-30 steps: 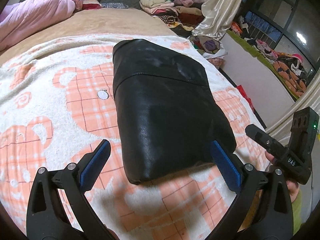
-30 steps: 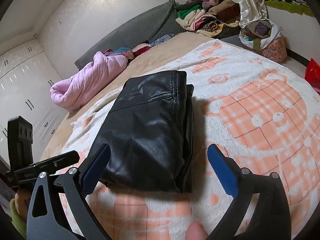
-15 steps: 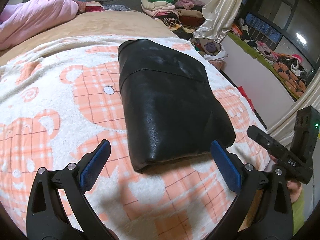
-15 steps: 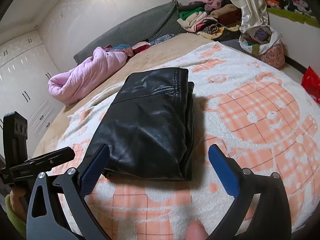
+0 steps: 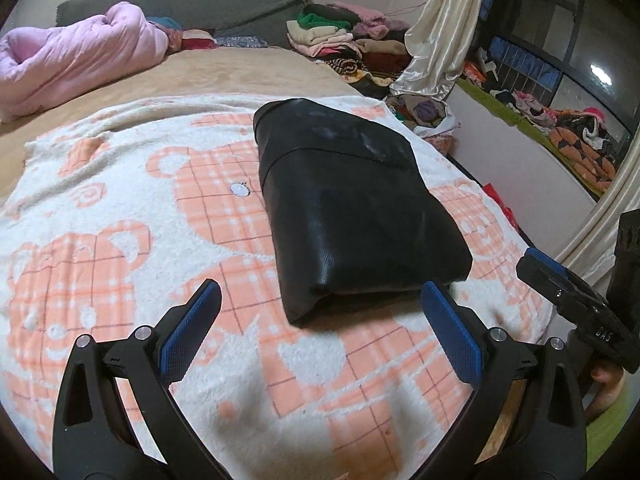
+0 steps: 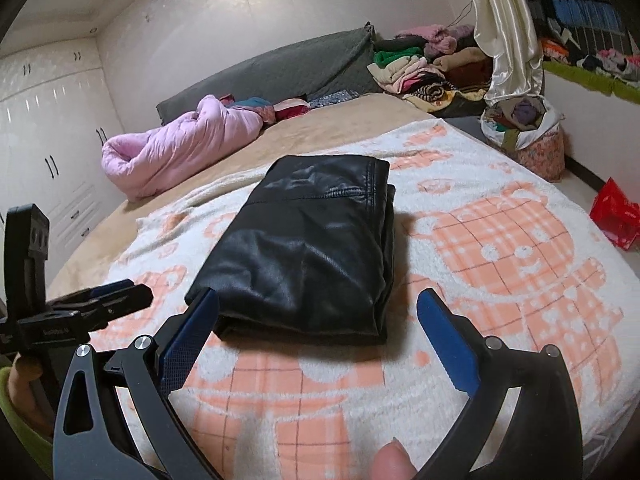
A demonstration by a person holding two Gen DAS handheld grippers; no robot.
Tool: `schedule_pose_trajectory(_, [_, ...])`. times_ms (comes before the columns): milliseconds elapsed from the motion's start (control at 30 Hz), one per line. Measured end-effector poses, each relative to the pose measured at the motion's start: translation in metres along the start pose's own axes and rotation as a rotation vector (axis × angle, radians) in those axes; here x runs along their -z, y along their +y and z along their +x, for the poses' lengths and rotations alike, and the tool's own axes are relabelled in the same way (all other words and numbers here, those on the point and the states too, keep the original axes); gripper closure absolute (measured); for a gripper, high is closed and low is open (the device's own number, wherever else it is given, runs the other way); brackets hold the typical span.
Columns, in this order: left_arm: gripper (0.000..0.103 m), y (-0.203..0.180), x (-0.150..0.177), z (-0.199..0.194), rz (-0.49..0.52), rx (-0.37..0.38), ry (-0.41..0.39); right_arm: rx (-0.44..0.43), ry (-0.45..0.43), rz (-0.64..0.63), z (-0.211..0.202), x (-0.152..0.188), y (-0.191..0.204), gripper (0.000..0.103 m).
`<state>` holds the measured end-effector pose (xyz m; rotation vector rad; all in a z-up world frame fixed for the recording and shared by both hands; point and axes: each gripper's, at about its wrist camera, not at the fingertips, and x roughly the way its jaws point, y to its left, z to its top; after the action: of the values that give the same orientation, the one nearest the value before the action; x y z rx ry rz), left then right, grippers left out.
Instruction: Fold large clothes
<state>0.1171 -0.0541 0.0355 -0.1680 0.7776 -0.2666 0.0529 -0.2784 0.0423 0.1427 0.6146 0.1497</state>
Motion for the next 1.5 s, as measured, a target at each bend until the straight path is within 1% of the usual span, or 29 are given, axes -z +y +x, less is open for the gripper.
schedule_pose_trajectory(333, [0.009, 0.005, 0.028, -0.011, -0.007, -0.022, -0.004, 0.037, 0.036, -0.036, -0.009, 0.028, 0.011, 0.004])
schedule_pose_trajectory(500, [0.009, 0.008, 0.038, -0.012, -0.010, -0.035, 0.006, 0.073, 0.030, -0.072, -0.016, 0.044, 0.021, 0.004])
schedule_pose_trajectory(600, [0.009, 0.008, 0.041, -0.014, -0.014, -0.032, 0.003, 0.076, 0.044, -0.074, -0.014, 0.050, 0.021, 0.004])
schedule_pose_trajectory(733, [0.009, 0.008, 0.040, -0.016, -0.008, -0.050, 0.004, 0.085, 0.054, -0.062, -0.011, 0.051, 0.018, 0.004])
schedule_pose_trajectory(833, [0.009, 0.008, 0.040, -0.018, -0.002, -0.059, -0.010, 0.083, 0.051, -0.059, -0.013, 0.051, 0.017, 0.004])
schedule_pose_trajectory(1500, [0.009, 0.010, 0.045, -0.017, -0.014, -0.068, 0.004, 0.084, 0.054, -0.062, -0.013, 0.050, 0.016, 0.004])
